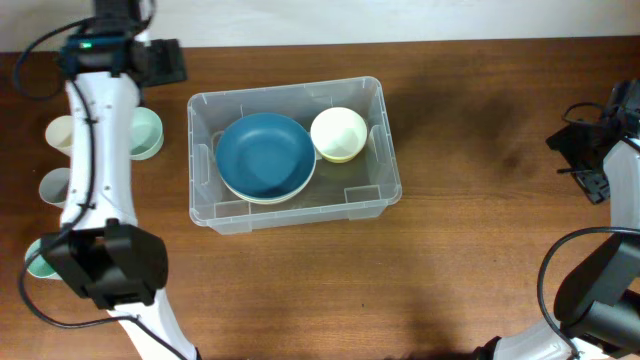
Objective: Pack container
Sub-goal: 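Return the left gripper to the mint green bowl and grasp its rim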
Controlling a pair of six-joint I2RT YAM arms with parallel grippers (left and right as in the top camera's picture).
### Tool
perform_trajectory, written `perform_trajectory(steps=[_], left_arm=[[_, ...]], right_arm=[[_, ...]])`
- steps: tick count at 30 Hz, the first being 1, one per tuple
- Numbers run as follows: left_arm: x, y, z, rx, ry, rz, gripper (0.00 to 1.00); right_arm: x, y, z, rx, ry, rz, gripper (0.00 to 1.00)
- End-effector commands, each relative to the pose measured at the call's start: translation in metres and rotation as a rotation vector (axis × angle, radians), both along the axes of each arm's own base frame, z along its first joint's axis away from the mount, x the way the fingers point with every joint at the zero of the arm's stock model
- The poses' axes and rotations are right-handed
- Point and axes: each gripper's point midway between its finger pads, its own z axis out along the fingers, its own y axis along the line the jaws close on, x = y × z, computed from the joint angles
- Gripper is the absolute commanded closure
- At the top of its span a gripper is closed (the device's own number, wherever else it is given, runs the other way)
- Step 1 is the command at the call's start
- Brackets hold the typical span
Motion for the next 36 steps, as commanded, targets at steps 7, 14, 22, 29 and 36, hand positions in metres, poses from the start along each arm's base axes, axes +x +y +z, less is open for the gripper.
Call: perform_trajectory(steps=[7,14,22,29,36], left_arm=[[0.013,0.027,-0.134,-0.099,0.247,0.036,0.01],[0.012,0.028,-0.200,-0.114,0.355,0.041,0.01],[0.009,0.027,-0.224,-0.122,0.398,0.049,0.19],[0.009,0.029,-0.223,-0.117,0.394,0.052,0.85],[0.017,0.045,-0.208,-0.067,0.355,0.084,0.99]], right_arm=[[-0.003,-0.003,-0.003,-0.006,0.013,-0.017,0.01],[-0.003,-0.003,-0.003,-0.006,0.013,-0.017,0.01],[-0.003,-0.003,-0.003,-0.006,0.013,-0.017,0.01],[-0.003,-0.002,-0.003,-0.006,0.013,-0.017,0.01],[-0.003,-0.003,-0.003,-0.006,0.013,-0.017,0.01]])
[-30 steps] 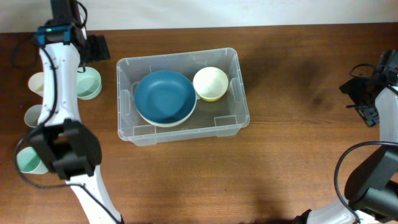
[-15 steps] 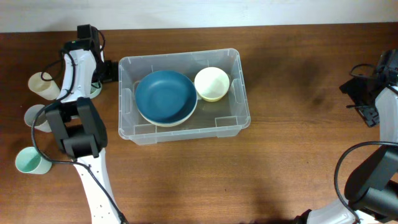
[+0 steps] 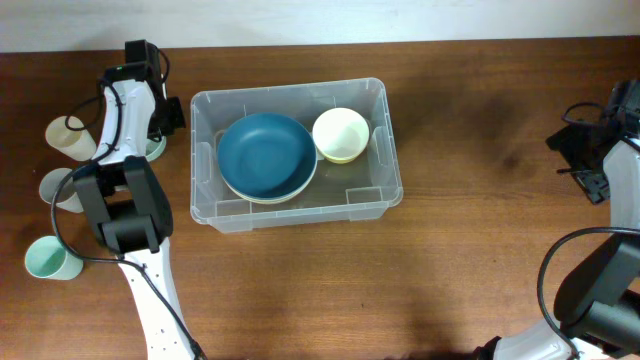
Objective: Pack container
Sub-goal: 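Return the left gripper to the mint green bowl and grasp its rim, then carry the mint bowl into the bin and stack it on the white bowl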
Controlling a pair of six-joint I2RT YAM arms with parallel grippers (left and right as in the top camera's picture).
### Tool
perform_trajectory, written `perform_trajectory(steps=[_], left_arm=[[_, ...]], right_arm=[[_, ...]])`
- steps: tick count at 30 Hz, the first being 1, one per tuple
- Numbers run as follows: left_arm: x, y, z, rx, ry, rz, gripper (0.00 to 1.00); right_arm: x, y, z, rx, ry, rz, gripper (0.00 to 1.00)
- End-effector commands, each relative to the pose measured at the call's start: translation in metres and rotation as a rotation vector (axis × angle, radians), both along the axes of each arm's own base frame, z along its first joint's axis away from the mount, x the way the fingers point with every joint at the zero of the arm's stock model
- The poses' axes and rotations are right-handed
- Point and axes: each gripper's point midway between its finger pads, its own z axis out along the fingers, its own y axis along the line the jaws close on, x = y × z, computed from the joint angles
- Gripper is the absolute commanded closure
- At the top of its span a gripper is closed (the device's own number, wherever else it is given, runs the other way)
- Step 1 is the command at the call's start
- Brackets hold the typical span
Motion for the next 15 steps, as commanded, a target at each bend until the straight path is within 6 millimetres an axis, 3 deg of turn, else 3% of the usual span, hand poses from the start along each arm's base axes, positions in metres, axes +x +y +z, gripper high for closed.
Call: perform_trajectory(steps=[1,3,5,9,10,12,13,14,15], left_arm=[[0.009,0.014,0.013,0.024,-0.041,0.020,0.99],[0.018,0.015,0.029,0.030,-0.080,0.020,0.99],[0.032,0.017,0.065,0.041,-0.154,0.020,0.99],[0.052,0.005,0.168,0.038,-0.369,-0.018,0.99],[0.054,0.000,0.182,0.030,-0.401,-0.037,0.99],[0.051,-0.044,0.245,-0.050,-0.542,-0.167,0.99],[0.048,-0.060,0.258,-0.081,-0.570,-0.201,0.99],[0.042,-0.090,0.273,-0.127,-0.595,-0.263,0.99],[0.036,-0.109,0.277,-0.150,-0.591,-0.299,0.99]], right_arm=[[-0.003,-0.002,-0.003,-0.006,0.013,-0.017,0.01],[-0.003,-0.002,-0.003,-0.006,0.013,-0.017,0.01],[-0.003,-0.002,-0.003,-0.006,0.013,-0.017,0.01],[-0.003,-0.002,-0.003,-0.006,0.013,-0.017,0.01],[-0.003,-0.003,-0.003,-0.006,0.013,-0.017,0.01],[-0.003,-0.002,-0.003,-0.006,0.013,-0.017,0.01],[-0.003,-0.002,-0.003,-0.006,0.013,-0.017,0.01],[-0.003,-0.002,-0.003,-0.006,0.013,-0.017,0.01],[-0.003,-0.002,-0.003,-0.006,0.013,-0.017,0.01]])
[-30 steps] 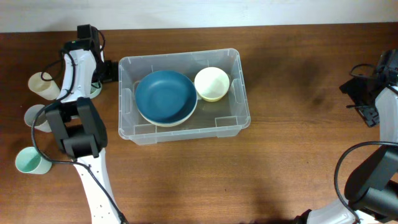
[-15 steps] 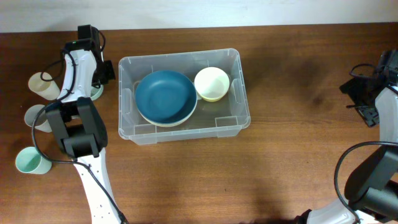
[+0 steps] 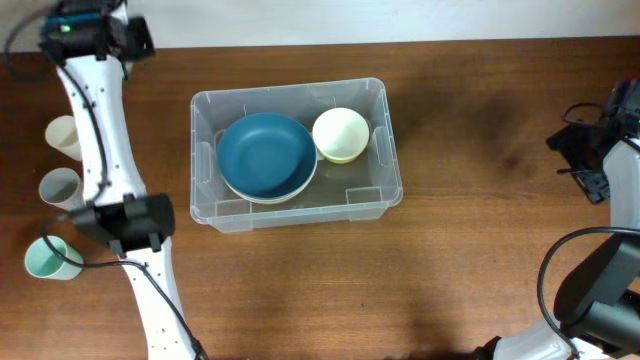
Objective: Pack container
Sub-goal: 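Carry the mint bowl into the bin and stack it on the white bowl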
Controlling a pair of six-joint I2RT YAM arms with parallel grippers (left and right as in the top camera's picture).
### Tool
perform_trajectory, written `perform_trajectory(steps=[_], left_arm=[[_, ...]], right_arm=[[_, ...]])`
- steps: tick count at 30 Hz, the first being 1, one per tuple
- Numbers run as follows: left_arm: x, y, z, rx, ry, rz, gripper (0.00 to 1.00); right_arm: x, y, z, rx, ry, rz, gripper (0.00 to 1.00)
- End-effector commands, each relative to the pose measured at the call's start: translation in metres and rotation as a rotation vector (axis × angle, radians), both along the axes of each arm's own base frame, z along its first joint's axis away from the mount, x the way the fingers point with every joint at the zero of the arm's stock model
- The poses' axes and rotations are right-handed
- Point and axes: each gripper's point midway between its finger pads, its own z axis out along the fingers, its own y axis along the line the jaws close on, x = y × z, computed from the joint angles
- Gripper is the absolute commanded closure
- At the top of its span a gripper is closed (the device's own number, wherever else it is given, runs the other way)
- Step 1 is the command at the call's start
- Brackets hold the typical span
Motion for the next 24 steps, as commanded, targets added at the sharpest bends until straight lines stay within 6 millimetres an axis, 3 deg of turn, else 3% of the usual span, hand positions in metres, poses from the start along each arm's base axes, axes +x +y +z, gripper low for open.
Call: perform_trajectory(steps=[1,4,7,8,11,14,17,20,24], left_arm=[[-0.014,-0.102,0.030,-0.094,-0.042,-0.264,0.99],[-0.033,-0.181,0.010,-0.138,0.053,-0.422,0.99],[-0.051,-0.242,-0.013,-0.117,0.133,-0.552,0.99],[-0.061,-0.271,-0.025,-0.112,0.174,-0.607,0.99],[-0.079,-0.313,-0.051,-0.092,0.247,-0.681,0.99],[-0.094,-0.342,-0.080,-0.080,0.320,-0.734,0.99],[-0.105,-0.356,-0.102,-0.070,0.379,-0.760,0.99],[-0.115,-0.366,-0.117,-0.065,0.420,-0.773,0.99],[-0.120,-0.378,-0.121,-0.059,0.417,-0.798,0.99]], right_arm=[[-0.003,-0.002,-0.003,-0.006,0.013,-0.016,0.01],[-0.003,-0.002,-0.003,-0.006,0.013,-0.016,0.01],[-0.003,-0.002,-0.003,-0.006,0.013,-0.016,0.01],[-0.003,-0.003,-0.003,-0.006,0.012,-0.016,0.01],[-0.003,-0.002,-0.003,-0.006,0.013,-0.016,0.01],[-0.003,-0.002,-0.003,-0.006,0.013,-0.016,0.01],[-0.003,-0.002,-0.003,-0.006,0.013,-0.016,0.01],[-0.003,-0.002,-0.003,-0.006,0.013,-0.016,0.01],[-0.003,-0.002,-0.003,-0.006,0.013,-0.016,0.01]])
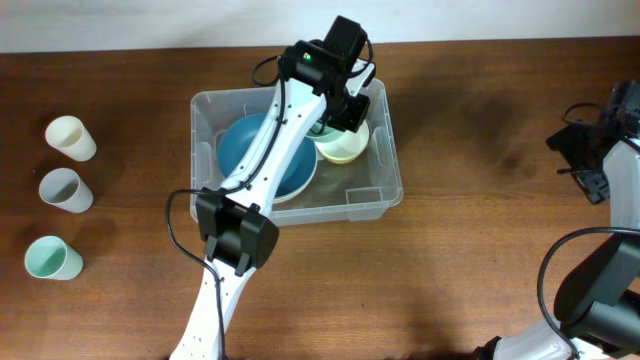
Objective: Pack container
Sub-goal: 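Carry the mint bowl into the bin and stack it on the white bowl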
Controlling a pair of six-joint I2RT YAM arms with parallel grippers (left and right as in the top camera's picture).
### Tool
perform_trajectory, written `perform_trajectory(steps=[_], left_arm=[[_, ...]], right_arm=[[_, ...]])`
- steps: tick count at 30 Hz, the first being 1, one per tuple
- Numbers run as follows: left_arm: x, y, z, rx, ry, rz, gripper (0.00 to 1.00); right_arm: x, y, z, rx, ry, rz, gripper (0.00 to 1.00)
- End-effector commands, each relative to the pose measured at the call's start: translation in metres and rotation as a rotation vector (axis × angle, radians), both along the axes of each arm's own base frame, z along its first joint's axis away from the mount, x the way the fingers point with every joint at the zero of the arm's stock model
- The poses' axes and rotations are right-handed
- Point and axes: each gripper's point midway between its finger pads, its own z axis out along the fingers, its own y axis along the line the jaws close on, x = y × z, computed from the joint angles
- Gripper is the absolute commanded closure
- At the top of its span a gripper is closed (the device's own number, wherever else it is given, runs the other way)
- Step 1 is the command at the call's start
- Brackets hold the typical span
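The clear plastic container [385, 195] sits mid-table and holds a blue bowl [250, 160] stacked on a pale one, plus a cream bowl [345, 148] at its right. My left gripper [335, 112] hangs over the container's back right, just above the cream bowl. A sliver of a mint-green bowl [322, 128] shows under it, held in its grip. The fingers themselves are mostly hidden by the wrist. My right gripper [572, 152] stays at the table's far right edge, away from everything.
Three cups stand in a column at the left: a cream cup [70, 137], a grey cup [65, 188] and a mint cup [52, 258]. The left arm's base link [238, 232] stands just in front of the container.
The left arm was raised at the table's back left corner; now it reaches over the container's right half with the mint-green bowl under its gripper. The right arm has not moved.
The mint-green bowl first sat on the table left of the container, next to the cups, with the left arm above it. Then the gripper was down on the bowl. Afterwards the bowl was gone from that spot, and now it is over the container.
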Motion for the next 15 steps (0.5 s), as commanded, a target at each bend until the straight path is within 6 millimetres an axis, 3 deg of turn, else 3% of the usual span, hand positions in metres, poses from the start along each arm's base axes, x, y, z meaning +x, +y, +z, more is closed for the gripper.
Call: perform_trajectory(steps=[1,5,9,11,15], left_arm=[[-0.004,-0.011,0.000,-0.008,-0.011,-0.035,0.98],[-0.001,-0.017,0.000,-0.018,-0.028,-0.043,0.95],[-0.001,-0.017,-0.003,-0.015,-0.023,-0.043,0.75],[0.000,-0.017,-0.004,-0.012,-0.028,-0.041,0.59],[0.012,-0.007,-0.003,0.042,-0.082,-0.010,0.55]], right_arm=[[-0.003,-0.003,-0.003,-0.006,0.013,-0.017,0.01],[-0.003,-0.003,-0.003,-0.006,0.013,-0.017,0.01],[-0.003,-0.003,-0.003,-0.006,0.013,-0.017,0.01],[-0.003,-0.003,-0.003,-0.006,0.013,-0.017,0.01],[-0.003,-0.003,-0.003,-0.006,0.013,-0.017,0.01]])
